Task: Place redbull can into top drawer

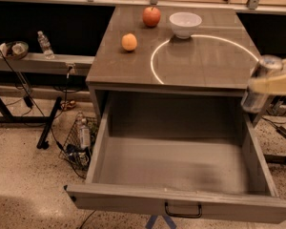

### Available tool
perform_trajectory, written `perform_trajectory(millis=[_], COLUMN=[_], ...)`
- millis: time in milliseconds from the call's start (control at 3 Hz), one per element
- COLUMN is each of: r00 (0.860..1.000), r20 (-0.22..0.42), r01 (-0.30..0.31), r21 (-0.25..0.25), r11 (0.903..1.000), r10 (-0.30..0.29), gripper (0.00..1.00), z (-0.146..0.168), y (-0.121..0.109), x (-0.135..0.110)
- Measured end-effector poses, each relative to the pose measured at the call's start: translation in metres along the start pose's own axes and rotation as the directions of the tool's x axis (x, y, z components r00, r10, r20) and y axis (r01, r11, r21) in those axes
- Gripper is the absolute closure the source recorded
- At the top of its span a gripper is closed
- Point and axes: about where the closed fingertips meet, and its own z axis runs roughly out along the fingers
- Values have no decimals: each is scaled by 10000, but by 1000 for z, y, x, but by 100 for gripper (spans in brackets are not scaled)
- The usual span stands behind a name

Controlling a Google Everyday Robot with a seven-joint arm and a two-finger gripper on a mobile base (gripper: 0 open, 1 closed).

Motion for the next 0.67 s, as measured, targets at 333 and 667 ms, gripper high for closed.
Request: perform_trajectory(millis=[333,667], r00=[9992,9981], r20=[-51,20], r01=[-396,-611], r21=[-177,-314], r11=[9991,9976], r10=[395,612], gripper=[100,100], z=[18,40], y=[17,25], x=[57,113])
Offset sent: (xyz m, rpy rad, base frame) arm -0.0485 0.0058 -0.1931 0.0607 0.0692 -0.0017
